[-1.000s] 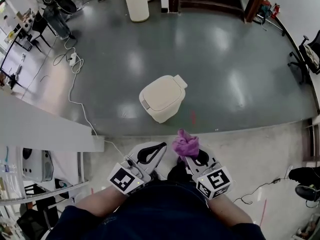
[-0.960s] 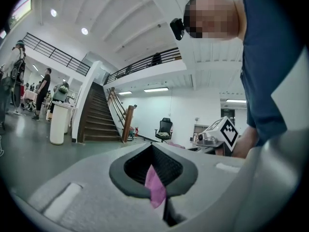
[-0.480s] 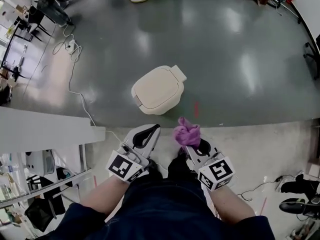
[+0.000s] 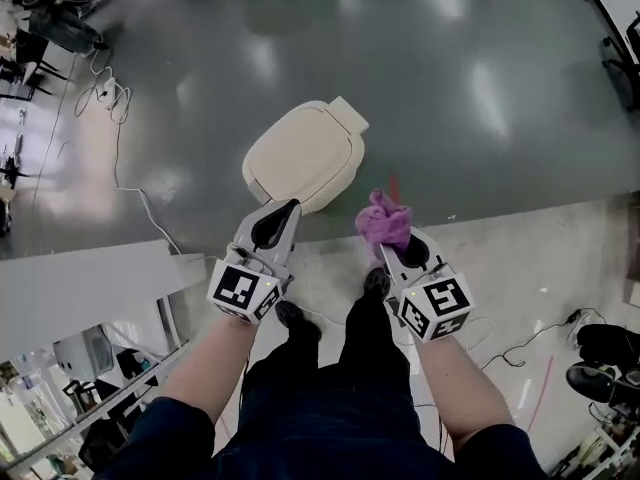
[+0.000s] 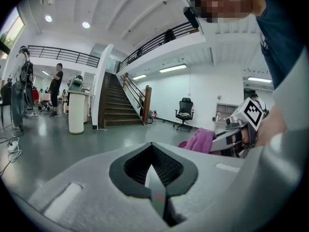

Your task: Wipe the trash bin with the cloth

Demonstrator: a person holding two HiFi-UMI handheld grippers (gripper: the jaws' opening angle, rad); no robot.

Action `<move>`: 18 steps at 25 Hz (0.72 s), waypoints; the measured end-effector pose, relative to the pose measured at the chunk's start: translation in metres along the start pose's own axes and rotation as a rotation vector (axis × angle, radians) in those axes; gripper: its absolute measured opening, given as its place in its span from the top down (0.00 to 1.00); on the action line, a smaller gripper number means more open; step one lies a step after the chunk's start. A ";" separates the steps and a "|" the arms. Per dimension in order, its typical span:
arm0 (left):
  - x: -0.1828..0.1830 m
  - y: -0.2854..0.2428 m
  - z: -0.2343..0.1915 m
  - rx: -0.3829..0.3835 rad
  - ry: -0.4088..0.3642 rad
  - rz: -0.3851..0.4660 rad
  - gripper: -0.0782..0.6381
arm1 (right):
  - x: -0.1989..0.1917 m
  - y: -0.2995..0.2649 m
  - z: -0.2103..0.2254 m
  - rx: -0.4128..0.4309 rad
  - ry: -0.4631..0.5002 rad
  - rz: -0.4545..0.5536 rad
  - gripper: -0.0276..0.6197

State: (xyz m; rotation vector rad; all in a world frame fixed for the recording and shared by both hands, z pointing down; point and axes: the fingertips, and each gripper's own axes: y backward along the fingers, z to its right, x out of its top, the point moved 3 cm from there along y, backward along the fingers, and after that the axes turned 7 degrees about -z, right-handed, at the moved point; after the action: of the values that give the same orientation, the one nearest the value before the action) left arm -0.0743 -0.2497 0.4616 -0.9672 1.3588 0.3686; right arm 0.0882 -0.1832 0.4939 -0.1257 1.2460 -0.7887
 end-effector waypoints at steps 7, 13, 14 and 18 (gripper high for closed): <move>-0.070 -0.023 -0.028 -0.060 -0.123 -0.124 0.91 | -0.062 -0.050 0.019 -0.168 -0.158 0.090 0.84; -0.111 -0.043 -0.034 -0.057 -0.186 -0.203 0.91 | -0.102 -0.092 0.064 -0.259 -0.246 0.114 0.84; -0.114 -0.045 -0.036 -0.057 -0.194 -0.213 0.91 | -0.105 -0.100 0.069 -0.266 -0.256 0.121 0.84; -0.126 -0.052 -0.040 -0.058 -0.214 -0.253 0.91 | -0.113 -0.139 0.088 -0.272 -0.290 0.152 0.84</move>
State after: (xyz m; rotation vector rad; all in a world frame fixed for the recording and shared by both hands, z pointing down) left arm -0.0912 -0.2731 0.6006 -1.1015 1.0236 0.3107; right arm 0.0897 -0.2462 0.6831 -0.3503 1.0663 -0.4474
